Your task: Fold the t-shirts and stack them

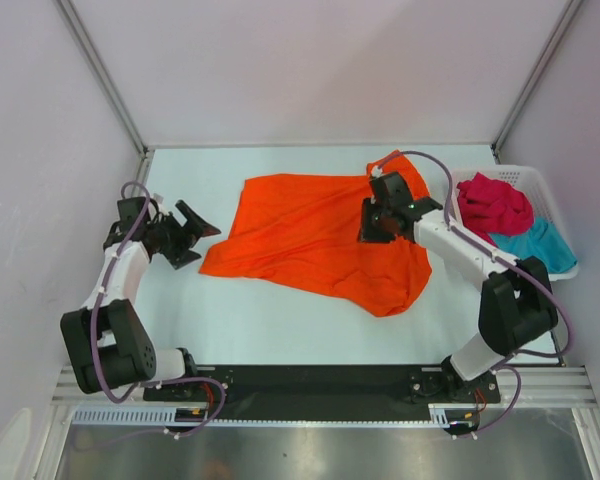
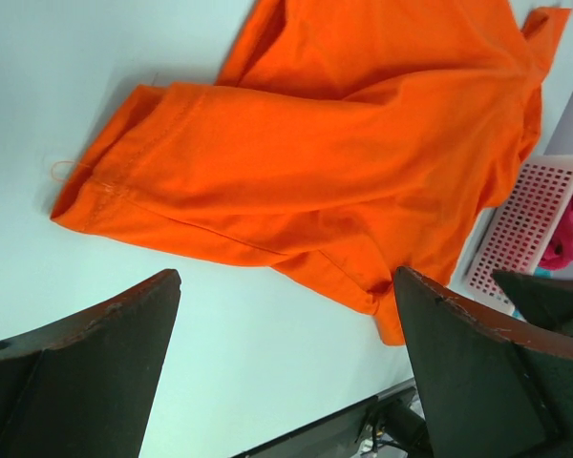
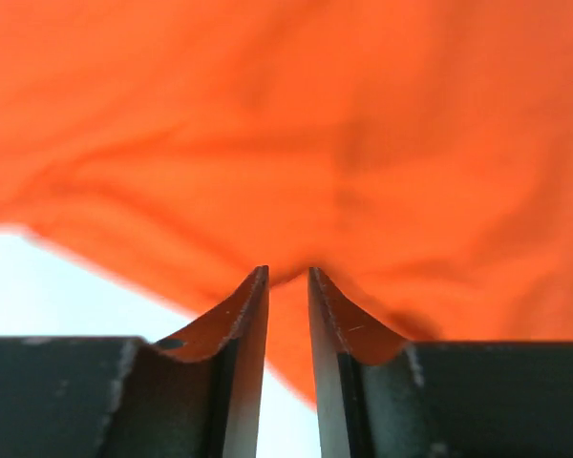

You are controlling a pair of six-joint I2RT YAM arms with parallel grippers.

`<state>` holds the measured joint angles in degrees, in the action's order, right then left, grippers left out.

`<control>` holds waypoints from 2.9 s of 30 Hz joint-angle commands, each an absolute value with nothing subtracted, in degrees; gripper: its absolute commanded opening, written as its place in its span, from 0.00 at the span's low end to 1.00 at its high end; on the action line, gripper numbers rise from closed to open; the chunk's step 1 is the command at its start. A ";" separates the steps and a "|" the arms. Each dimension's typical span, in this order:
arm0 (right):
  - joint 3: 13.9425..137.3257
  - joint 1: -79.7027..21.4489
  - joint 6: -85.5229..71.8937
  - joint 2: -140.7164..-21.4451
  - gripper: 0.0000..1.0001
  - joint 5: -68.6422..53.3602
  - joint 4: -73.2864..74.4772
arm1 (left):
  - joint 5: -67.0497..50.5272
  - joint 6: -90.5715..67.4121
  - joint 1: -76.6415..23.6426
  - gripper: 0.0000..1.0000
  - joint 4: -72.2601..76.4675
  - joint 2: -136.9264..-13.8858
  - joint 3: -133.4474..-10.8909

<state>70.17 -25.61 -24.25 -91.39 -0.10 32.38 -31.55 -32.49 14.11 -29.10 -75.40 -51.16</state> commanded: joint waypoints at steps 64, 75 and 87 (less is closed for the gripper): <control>58.80 -40.43 -28.48 -91.14 0.56 5.54 29.97 | -26.89 -42.71 14.77 0.32 -15.21 -86.83 -45.44; 58.80 -40.34 -27.78 -92.55 0.56 7.56 30.15 | -25.58 -44.30 14.76 0.34 -13.18 -90.53 -44.12; 58.80 -39.55 -26.72 -96.41 0.54 6.86 28.04 | -25.49 -44.65 14.68 0.00 -12.66 -91.58 -43.77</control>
